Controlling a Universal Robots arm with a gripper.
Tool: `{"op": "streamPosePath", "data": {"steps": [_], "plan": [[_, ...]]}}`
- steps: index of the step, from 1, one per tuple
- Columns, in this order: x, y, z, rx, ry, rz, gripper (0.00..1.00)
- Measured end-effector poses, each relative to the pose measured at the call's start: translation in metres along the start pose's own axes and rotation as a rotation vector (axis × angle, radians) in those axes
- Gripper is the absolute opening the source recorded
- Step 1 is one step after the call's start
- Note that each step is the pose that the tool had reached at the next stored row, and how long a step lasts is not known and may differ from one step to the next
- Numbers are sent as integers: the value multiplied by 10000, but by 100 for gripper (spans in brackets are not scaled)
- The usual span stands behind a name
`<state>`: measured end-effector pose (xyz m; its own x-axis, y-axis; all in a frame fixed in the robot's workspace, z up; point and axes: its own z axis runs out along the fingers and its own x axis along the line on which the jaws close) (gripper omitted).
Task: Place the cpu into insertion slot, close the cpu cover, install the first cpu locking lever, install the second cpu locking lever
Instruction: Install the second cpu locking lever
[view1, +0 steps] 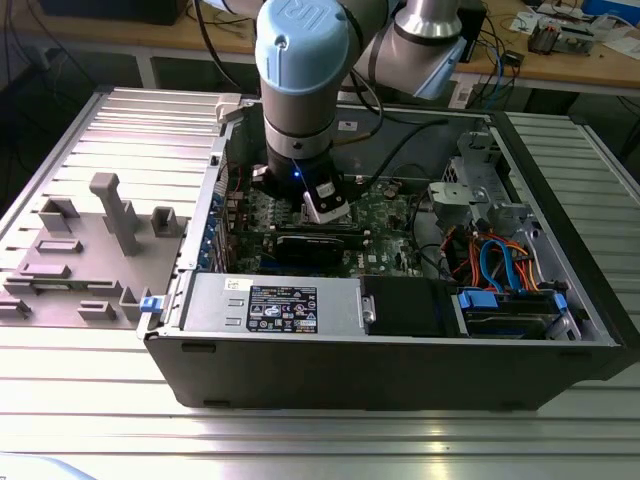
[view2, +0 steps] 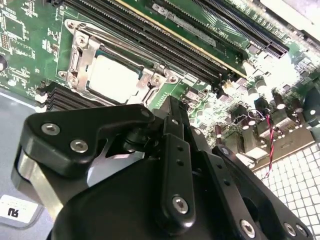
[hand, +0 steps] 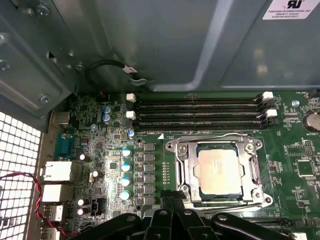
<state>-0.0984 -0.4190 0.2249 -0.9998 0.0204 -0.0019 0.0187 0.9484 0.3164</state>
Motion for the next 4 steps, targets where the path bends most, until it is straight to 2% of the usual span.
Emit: {"op": "streamPosePath", "data": {"steps": [4], "plan": [[0,0,0,0,-1,5,11]]}}
